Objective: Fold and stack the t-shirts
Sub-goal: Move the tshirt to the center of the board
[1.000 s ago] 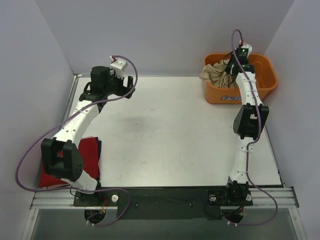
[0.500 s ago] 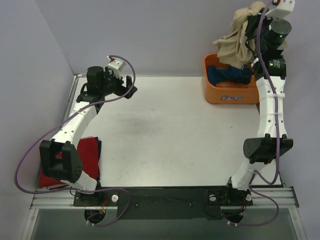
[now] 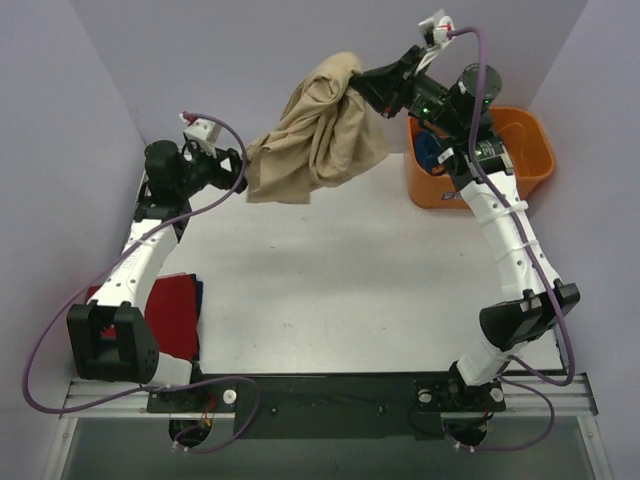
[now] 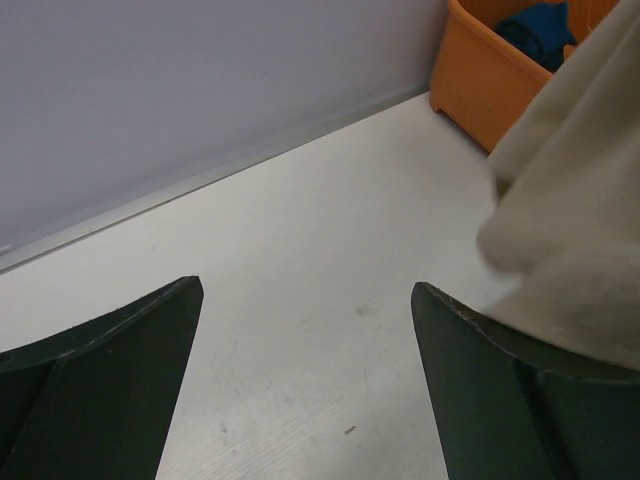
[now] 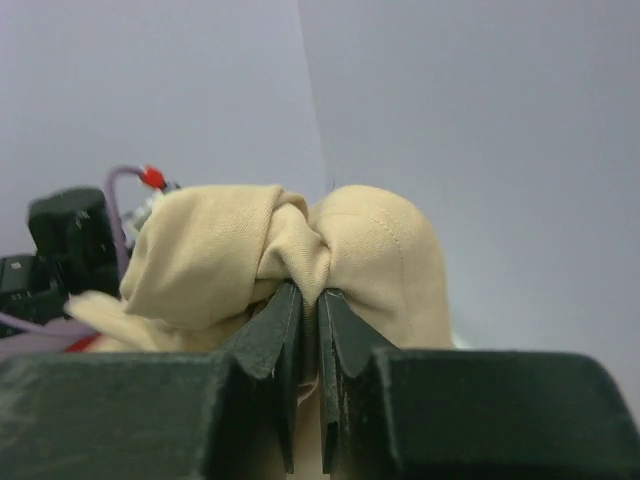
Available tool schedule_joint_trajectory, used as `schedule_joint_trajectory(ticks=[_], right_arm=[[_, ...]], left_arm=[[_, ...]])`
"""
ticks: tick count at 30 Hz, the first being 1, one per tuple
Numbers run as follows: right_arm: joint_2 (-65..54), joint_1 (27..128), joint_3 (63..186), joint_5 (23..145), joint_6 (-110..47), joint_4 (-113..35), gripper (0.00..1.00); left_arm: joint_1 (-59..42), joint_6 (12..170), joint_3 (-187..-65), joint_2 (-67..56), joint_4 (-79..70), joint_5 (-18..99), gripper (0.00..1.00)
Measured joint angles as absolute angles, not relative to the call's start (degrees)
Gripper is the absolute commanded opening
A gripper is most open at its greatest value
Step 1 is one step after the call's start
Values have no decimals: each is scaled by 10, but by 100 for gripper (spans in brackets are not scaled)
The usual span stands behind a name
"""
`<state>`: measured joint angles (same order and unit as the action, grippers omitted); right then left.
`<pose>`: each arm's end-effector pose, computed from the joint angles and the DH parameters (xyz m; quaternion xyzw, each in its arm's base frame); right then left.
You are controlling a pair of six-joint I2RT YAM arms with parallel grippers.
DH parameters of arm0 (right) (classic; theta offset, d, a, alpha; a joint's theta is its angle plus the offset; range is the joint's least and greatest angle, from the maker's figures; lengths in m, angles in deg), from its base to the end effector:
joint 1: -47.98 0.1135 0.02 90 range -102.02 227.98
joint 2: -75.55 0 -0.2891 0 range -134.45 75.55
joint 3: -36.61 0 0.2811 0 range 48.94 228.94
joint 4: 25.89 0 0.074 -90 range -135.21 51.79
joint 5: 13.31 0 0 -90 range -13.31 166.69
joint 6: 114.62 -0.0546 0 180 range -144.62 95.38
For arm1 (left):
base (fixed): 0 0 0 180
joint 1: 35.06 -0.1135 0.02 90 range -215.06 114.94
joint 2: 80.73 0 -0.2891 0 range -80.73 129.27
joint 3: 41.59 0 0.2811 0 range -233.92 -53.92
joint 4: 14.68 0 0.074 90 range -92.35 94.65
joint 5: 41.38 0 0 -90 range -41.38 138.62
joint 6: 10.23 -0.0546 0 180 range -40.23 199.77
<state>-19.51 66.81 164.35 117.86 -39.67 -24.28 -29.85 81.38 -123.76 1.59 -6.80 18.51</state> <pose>0.3454 0.1558 0.6181 -0.3251 0.4269 0.3983 0.7439 0.3784 -0.0620 0.3823 0.1932 0.7233 -0.2334 0.6206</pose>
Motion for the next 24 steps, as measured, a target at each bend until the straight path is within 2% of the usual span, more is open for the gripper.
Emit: schedule_joint_trajectory(ticks=[2, 4, 6, 7, 8, 9, 10, 15, 19, 20, 24], right_arm=[[-194, 667, 1586, 1185, -412, -247, 0], [-206, 665, 1532, 1191, -428, -256, 16], [-232, 664, 1496, 1198, -446, -270, 38], [-255, 663, 1486, 1198, -454, -286, 55], [-282, 660, 1484, 1194, -461, -304, 65], [-319, 655, 1488, 1183, -469, -334, 85], [-346, 649, 1494, 1169, -481, -361, 89], [-470, 594, 1520, 1059, -459, -521, 94], [-441, 606, 1484, 1009, -395, -578, 86], [-423, 618, 1470, 1004, -385, -582, 83], [-371, 669, 1427, 989, -372, -591, 79]], left_arm=[[-314, 819, -1230, 10, -78, 182, 97], [-329, 818, -1218, 2, -83, 181, 97], [-349, 805, -1190, -14, -85, 179, 96], [-356, 795, -1176, -21, -84, 179, 96], [-365, 773, -1155, -31, -78, 179, 95], [-371, 756, -1138, -38, -73, 178, 94], [-372, 739, -1123, -42, -65, 178, 93], [-342, 644, -1099, -36, 29, 175, 82], [-294, 555, -1099, -15, 100, 171, 78], [-276, 529, -1099, -6, 121, 171, 78], [-205, 441, -1082, 19, 176, 171, 82]])
